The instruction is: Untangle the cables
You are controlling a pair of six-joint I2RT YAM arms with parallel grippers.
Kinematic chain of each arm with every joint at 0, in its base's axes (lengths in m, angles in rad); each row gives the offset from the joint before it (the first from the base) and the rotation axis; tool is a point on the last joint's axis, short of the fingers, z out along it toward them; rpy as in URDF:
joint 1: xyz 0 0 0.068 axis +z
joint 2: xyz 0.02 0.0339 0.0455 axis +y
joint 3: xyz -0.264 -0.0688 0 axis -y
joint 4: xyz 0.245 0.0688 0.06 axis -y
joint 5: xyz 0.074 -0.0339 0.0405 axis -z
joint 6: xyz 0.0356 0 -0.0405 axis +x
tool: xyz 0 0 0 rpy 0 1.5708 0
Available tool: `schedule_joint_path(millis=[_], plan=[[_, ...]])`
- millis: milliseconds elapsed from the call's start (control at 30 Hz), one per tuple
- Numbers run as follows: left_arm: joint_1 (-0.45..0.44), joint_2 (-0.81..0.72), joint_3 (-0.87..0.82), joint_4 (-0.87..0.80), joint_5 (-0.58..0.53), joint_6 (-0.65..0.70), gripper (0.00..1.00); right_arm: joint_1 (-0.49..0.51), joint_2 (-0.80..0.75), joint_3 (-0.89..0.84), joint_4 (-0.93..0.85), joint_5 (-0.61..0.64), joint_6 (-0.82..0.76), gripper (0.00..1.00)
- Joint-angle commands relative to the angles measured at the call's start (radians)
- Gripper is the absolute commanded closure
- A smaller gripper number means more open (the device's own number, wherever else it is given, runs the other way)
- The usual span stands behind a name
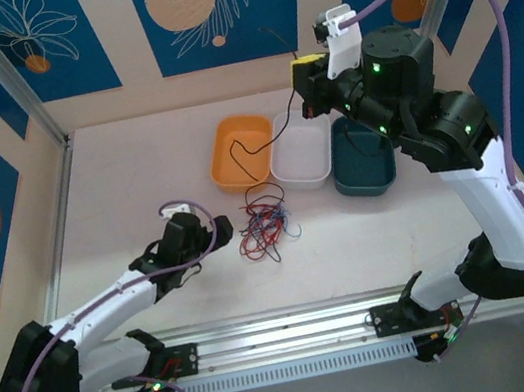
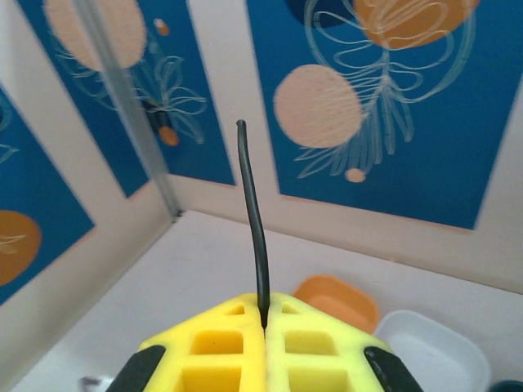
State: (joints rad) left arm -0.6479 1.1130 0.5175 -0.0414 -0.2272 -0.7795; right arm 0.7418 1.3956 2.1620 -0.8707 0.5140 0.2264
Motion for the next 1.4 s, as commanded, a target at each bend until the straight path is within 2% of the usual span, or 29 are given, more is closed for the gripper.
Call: schedule_joint_path(millis=[0,333,633,833,1067,1367], plan=[[0.01,-0.041,-0.024,-0.038,-0.053,0.01,0.0,-0.05,0.035,0.032,-0.017,0.076,-0.04,1.0],[0.009,-0.127,-0.053,-0.081,-0.083,0.026,0.0,-0.329,0.105,0.044,-0.018,-0.068,0.027,1.0],[0.01,-0.183,-0.074,-0.107,-0.115,0.049,0.0,-0.512,0.07,-0.071,0.011,-0.002,0.05,1.0],[0.01,-0.184,-0.076,-0.098,-0.116,0.057,0.0,-0.648,0.041,-0.224,0.044,-0.052,0.096,1.0],[0.009,-0.183,-0.073,-0.101,-0.11,0.057,0.0,-0.711,0.042,-0.431,0.095,-0.135,0.137,1.0],[0.01,-0.176,-0.074,-0.093,-0.104,0.053,0.0,-0.729,0.095,-0.591,0.104,-0.191,0.182,1.0]])
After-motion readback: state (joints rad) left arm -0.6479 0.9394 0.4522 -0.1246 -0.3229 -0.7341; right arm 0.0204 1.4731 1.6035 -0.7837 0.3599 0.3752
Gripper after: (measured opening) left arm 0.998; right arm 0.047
